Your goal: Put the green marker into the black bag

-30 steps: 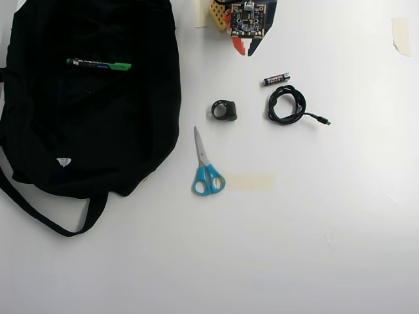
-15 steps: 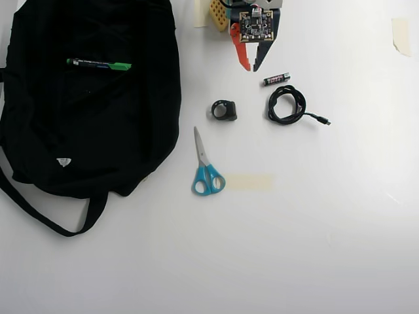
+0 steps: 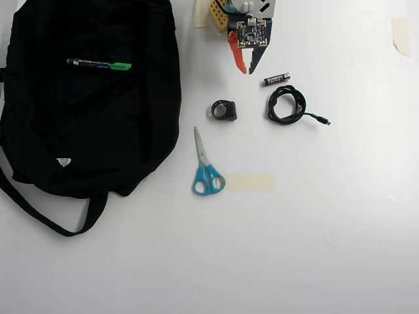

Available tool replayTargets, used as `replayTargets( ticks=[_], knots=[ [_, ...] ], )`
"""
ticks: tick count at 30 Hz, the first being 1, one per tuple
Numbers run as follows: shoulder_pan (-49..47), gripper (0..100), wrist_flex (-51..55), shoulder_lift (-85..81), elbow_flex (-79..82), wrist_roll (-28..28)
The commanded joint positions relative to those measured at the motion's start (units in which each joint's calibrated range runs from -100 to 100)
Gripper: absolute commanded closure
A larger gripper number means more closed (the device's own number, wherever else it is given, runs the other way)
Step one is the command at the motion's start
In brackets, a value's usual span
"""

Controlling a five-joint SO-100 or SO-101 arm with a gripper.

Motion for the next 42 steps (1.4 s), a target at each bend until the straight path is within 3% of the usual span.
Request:
replayTargets(
  ticks=[1,24,42],
  knots=[
    [0.35,98,-0.88,-4.24,2.27,0.92],
    [-0.02,98,-0.80,-25.24,24.19,0.50],
    [0.20,98,-0.11,-25.32,24.28,0.61]
  ],
)
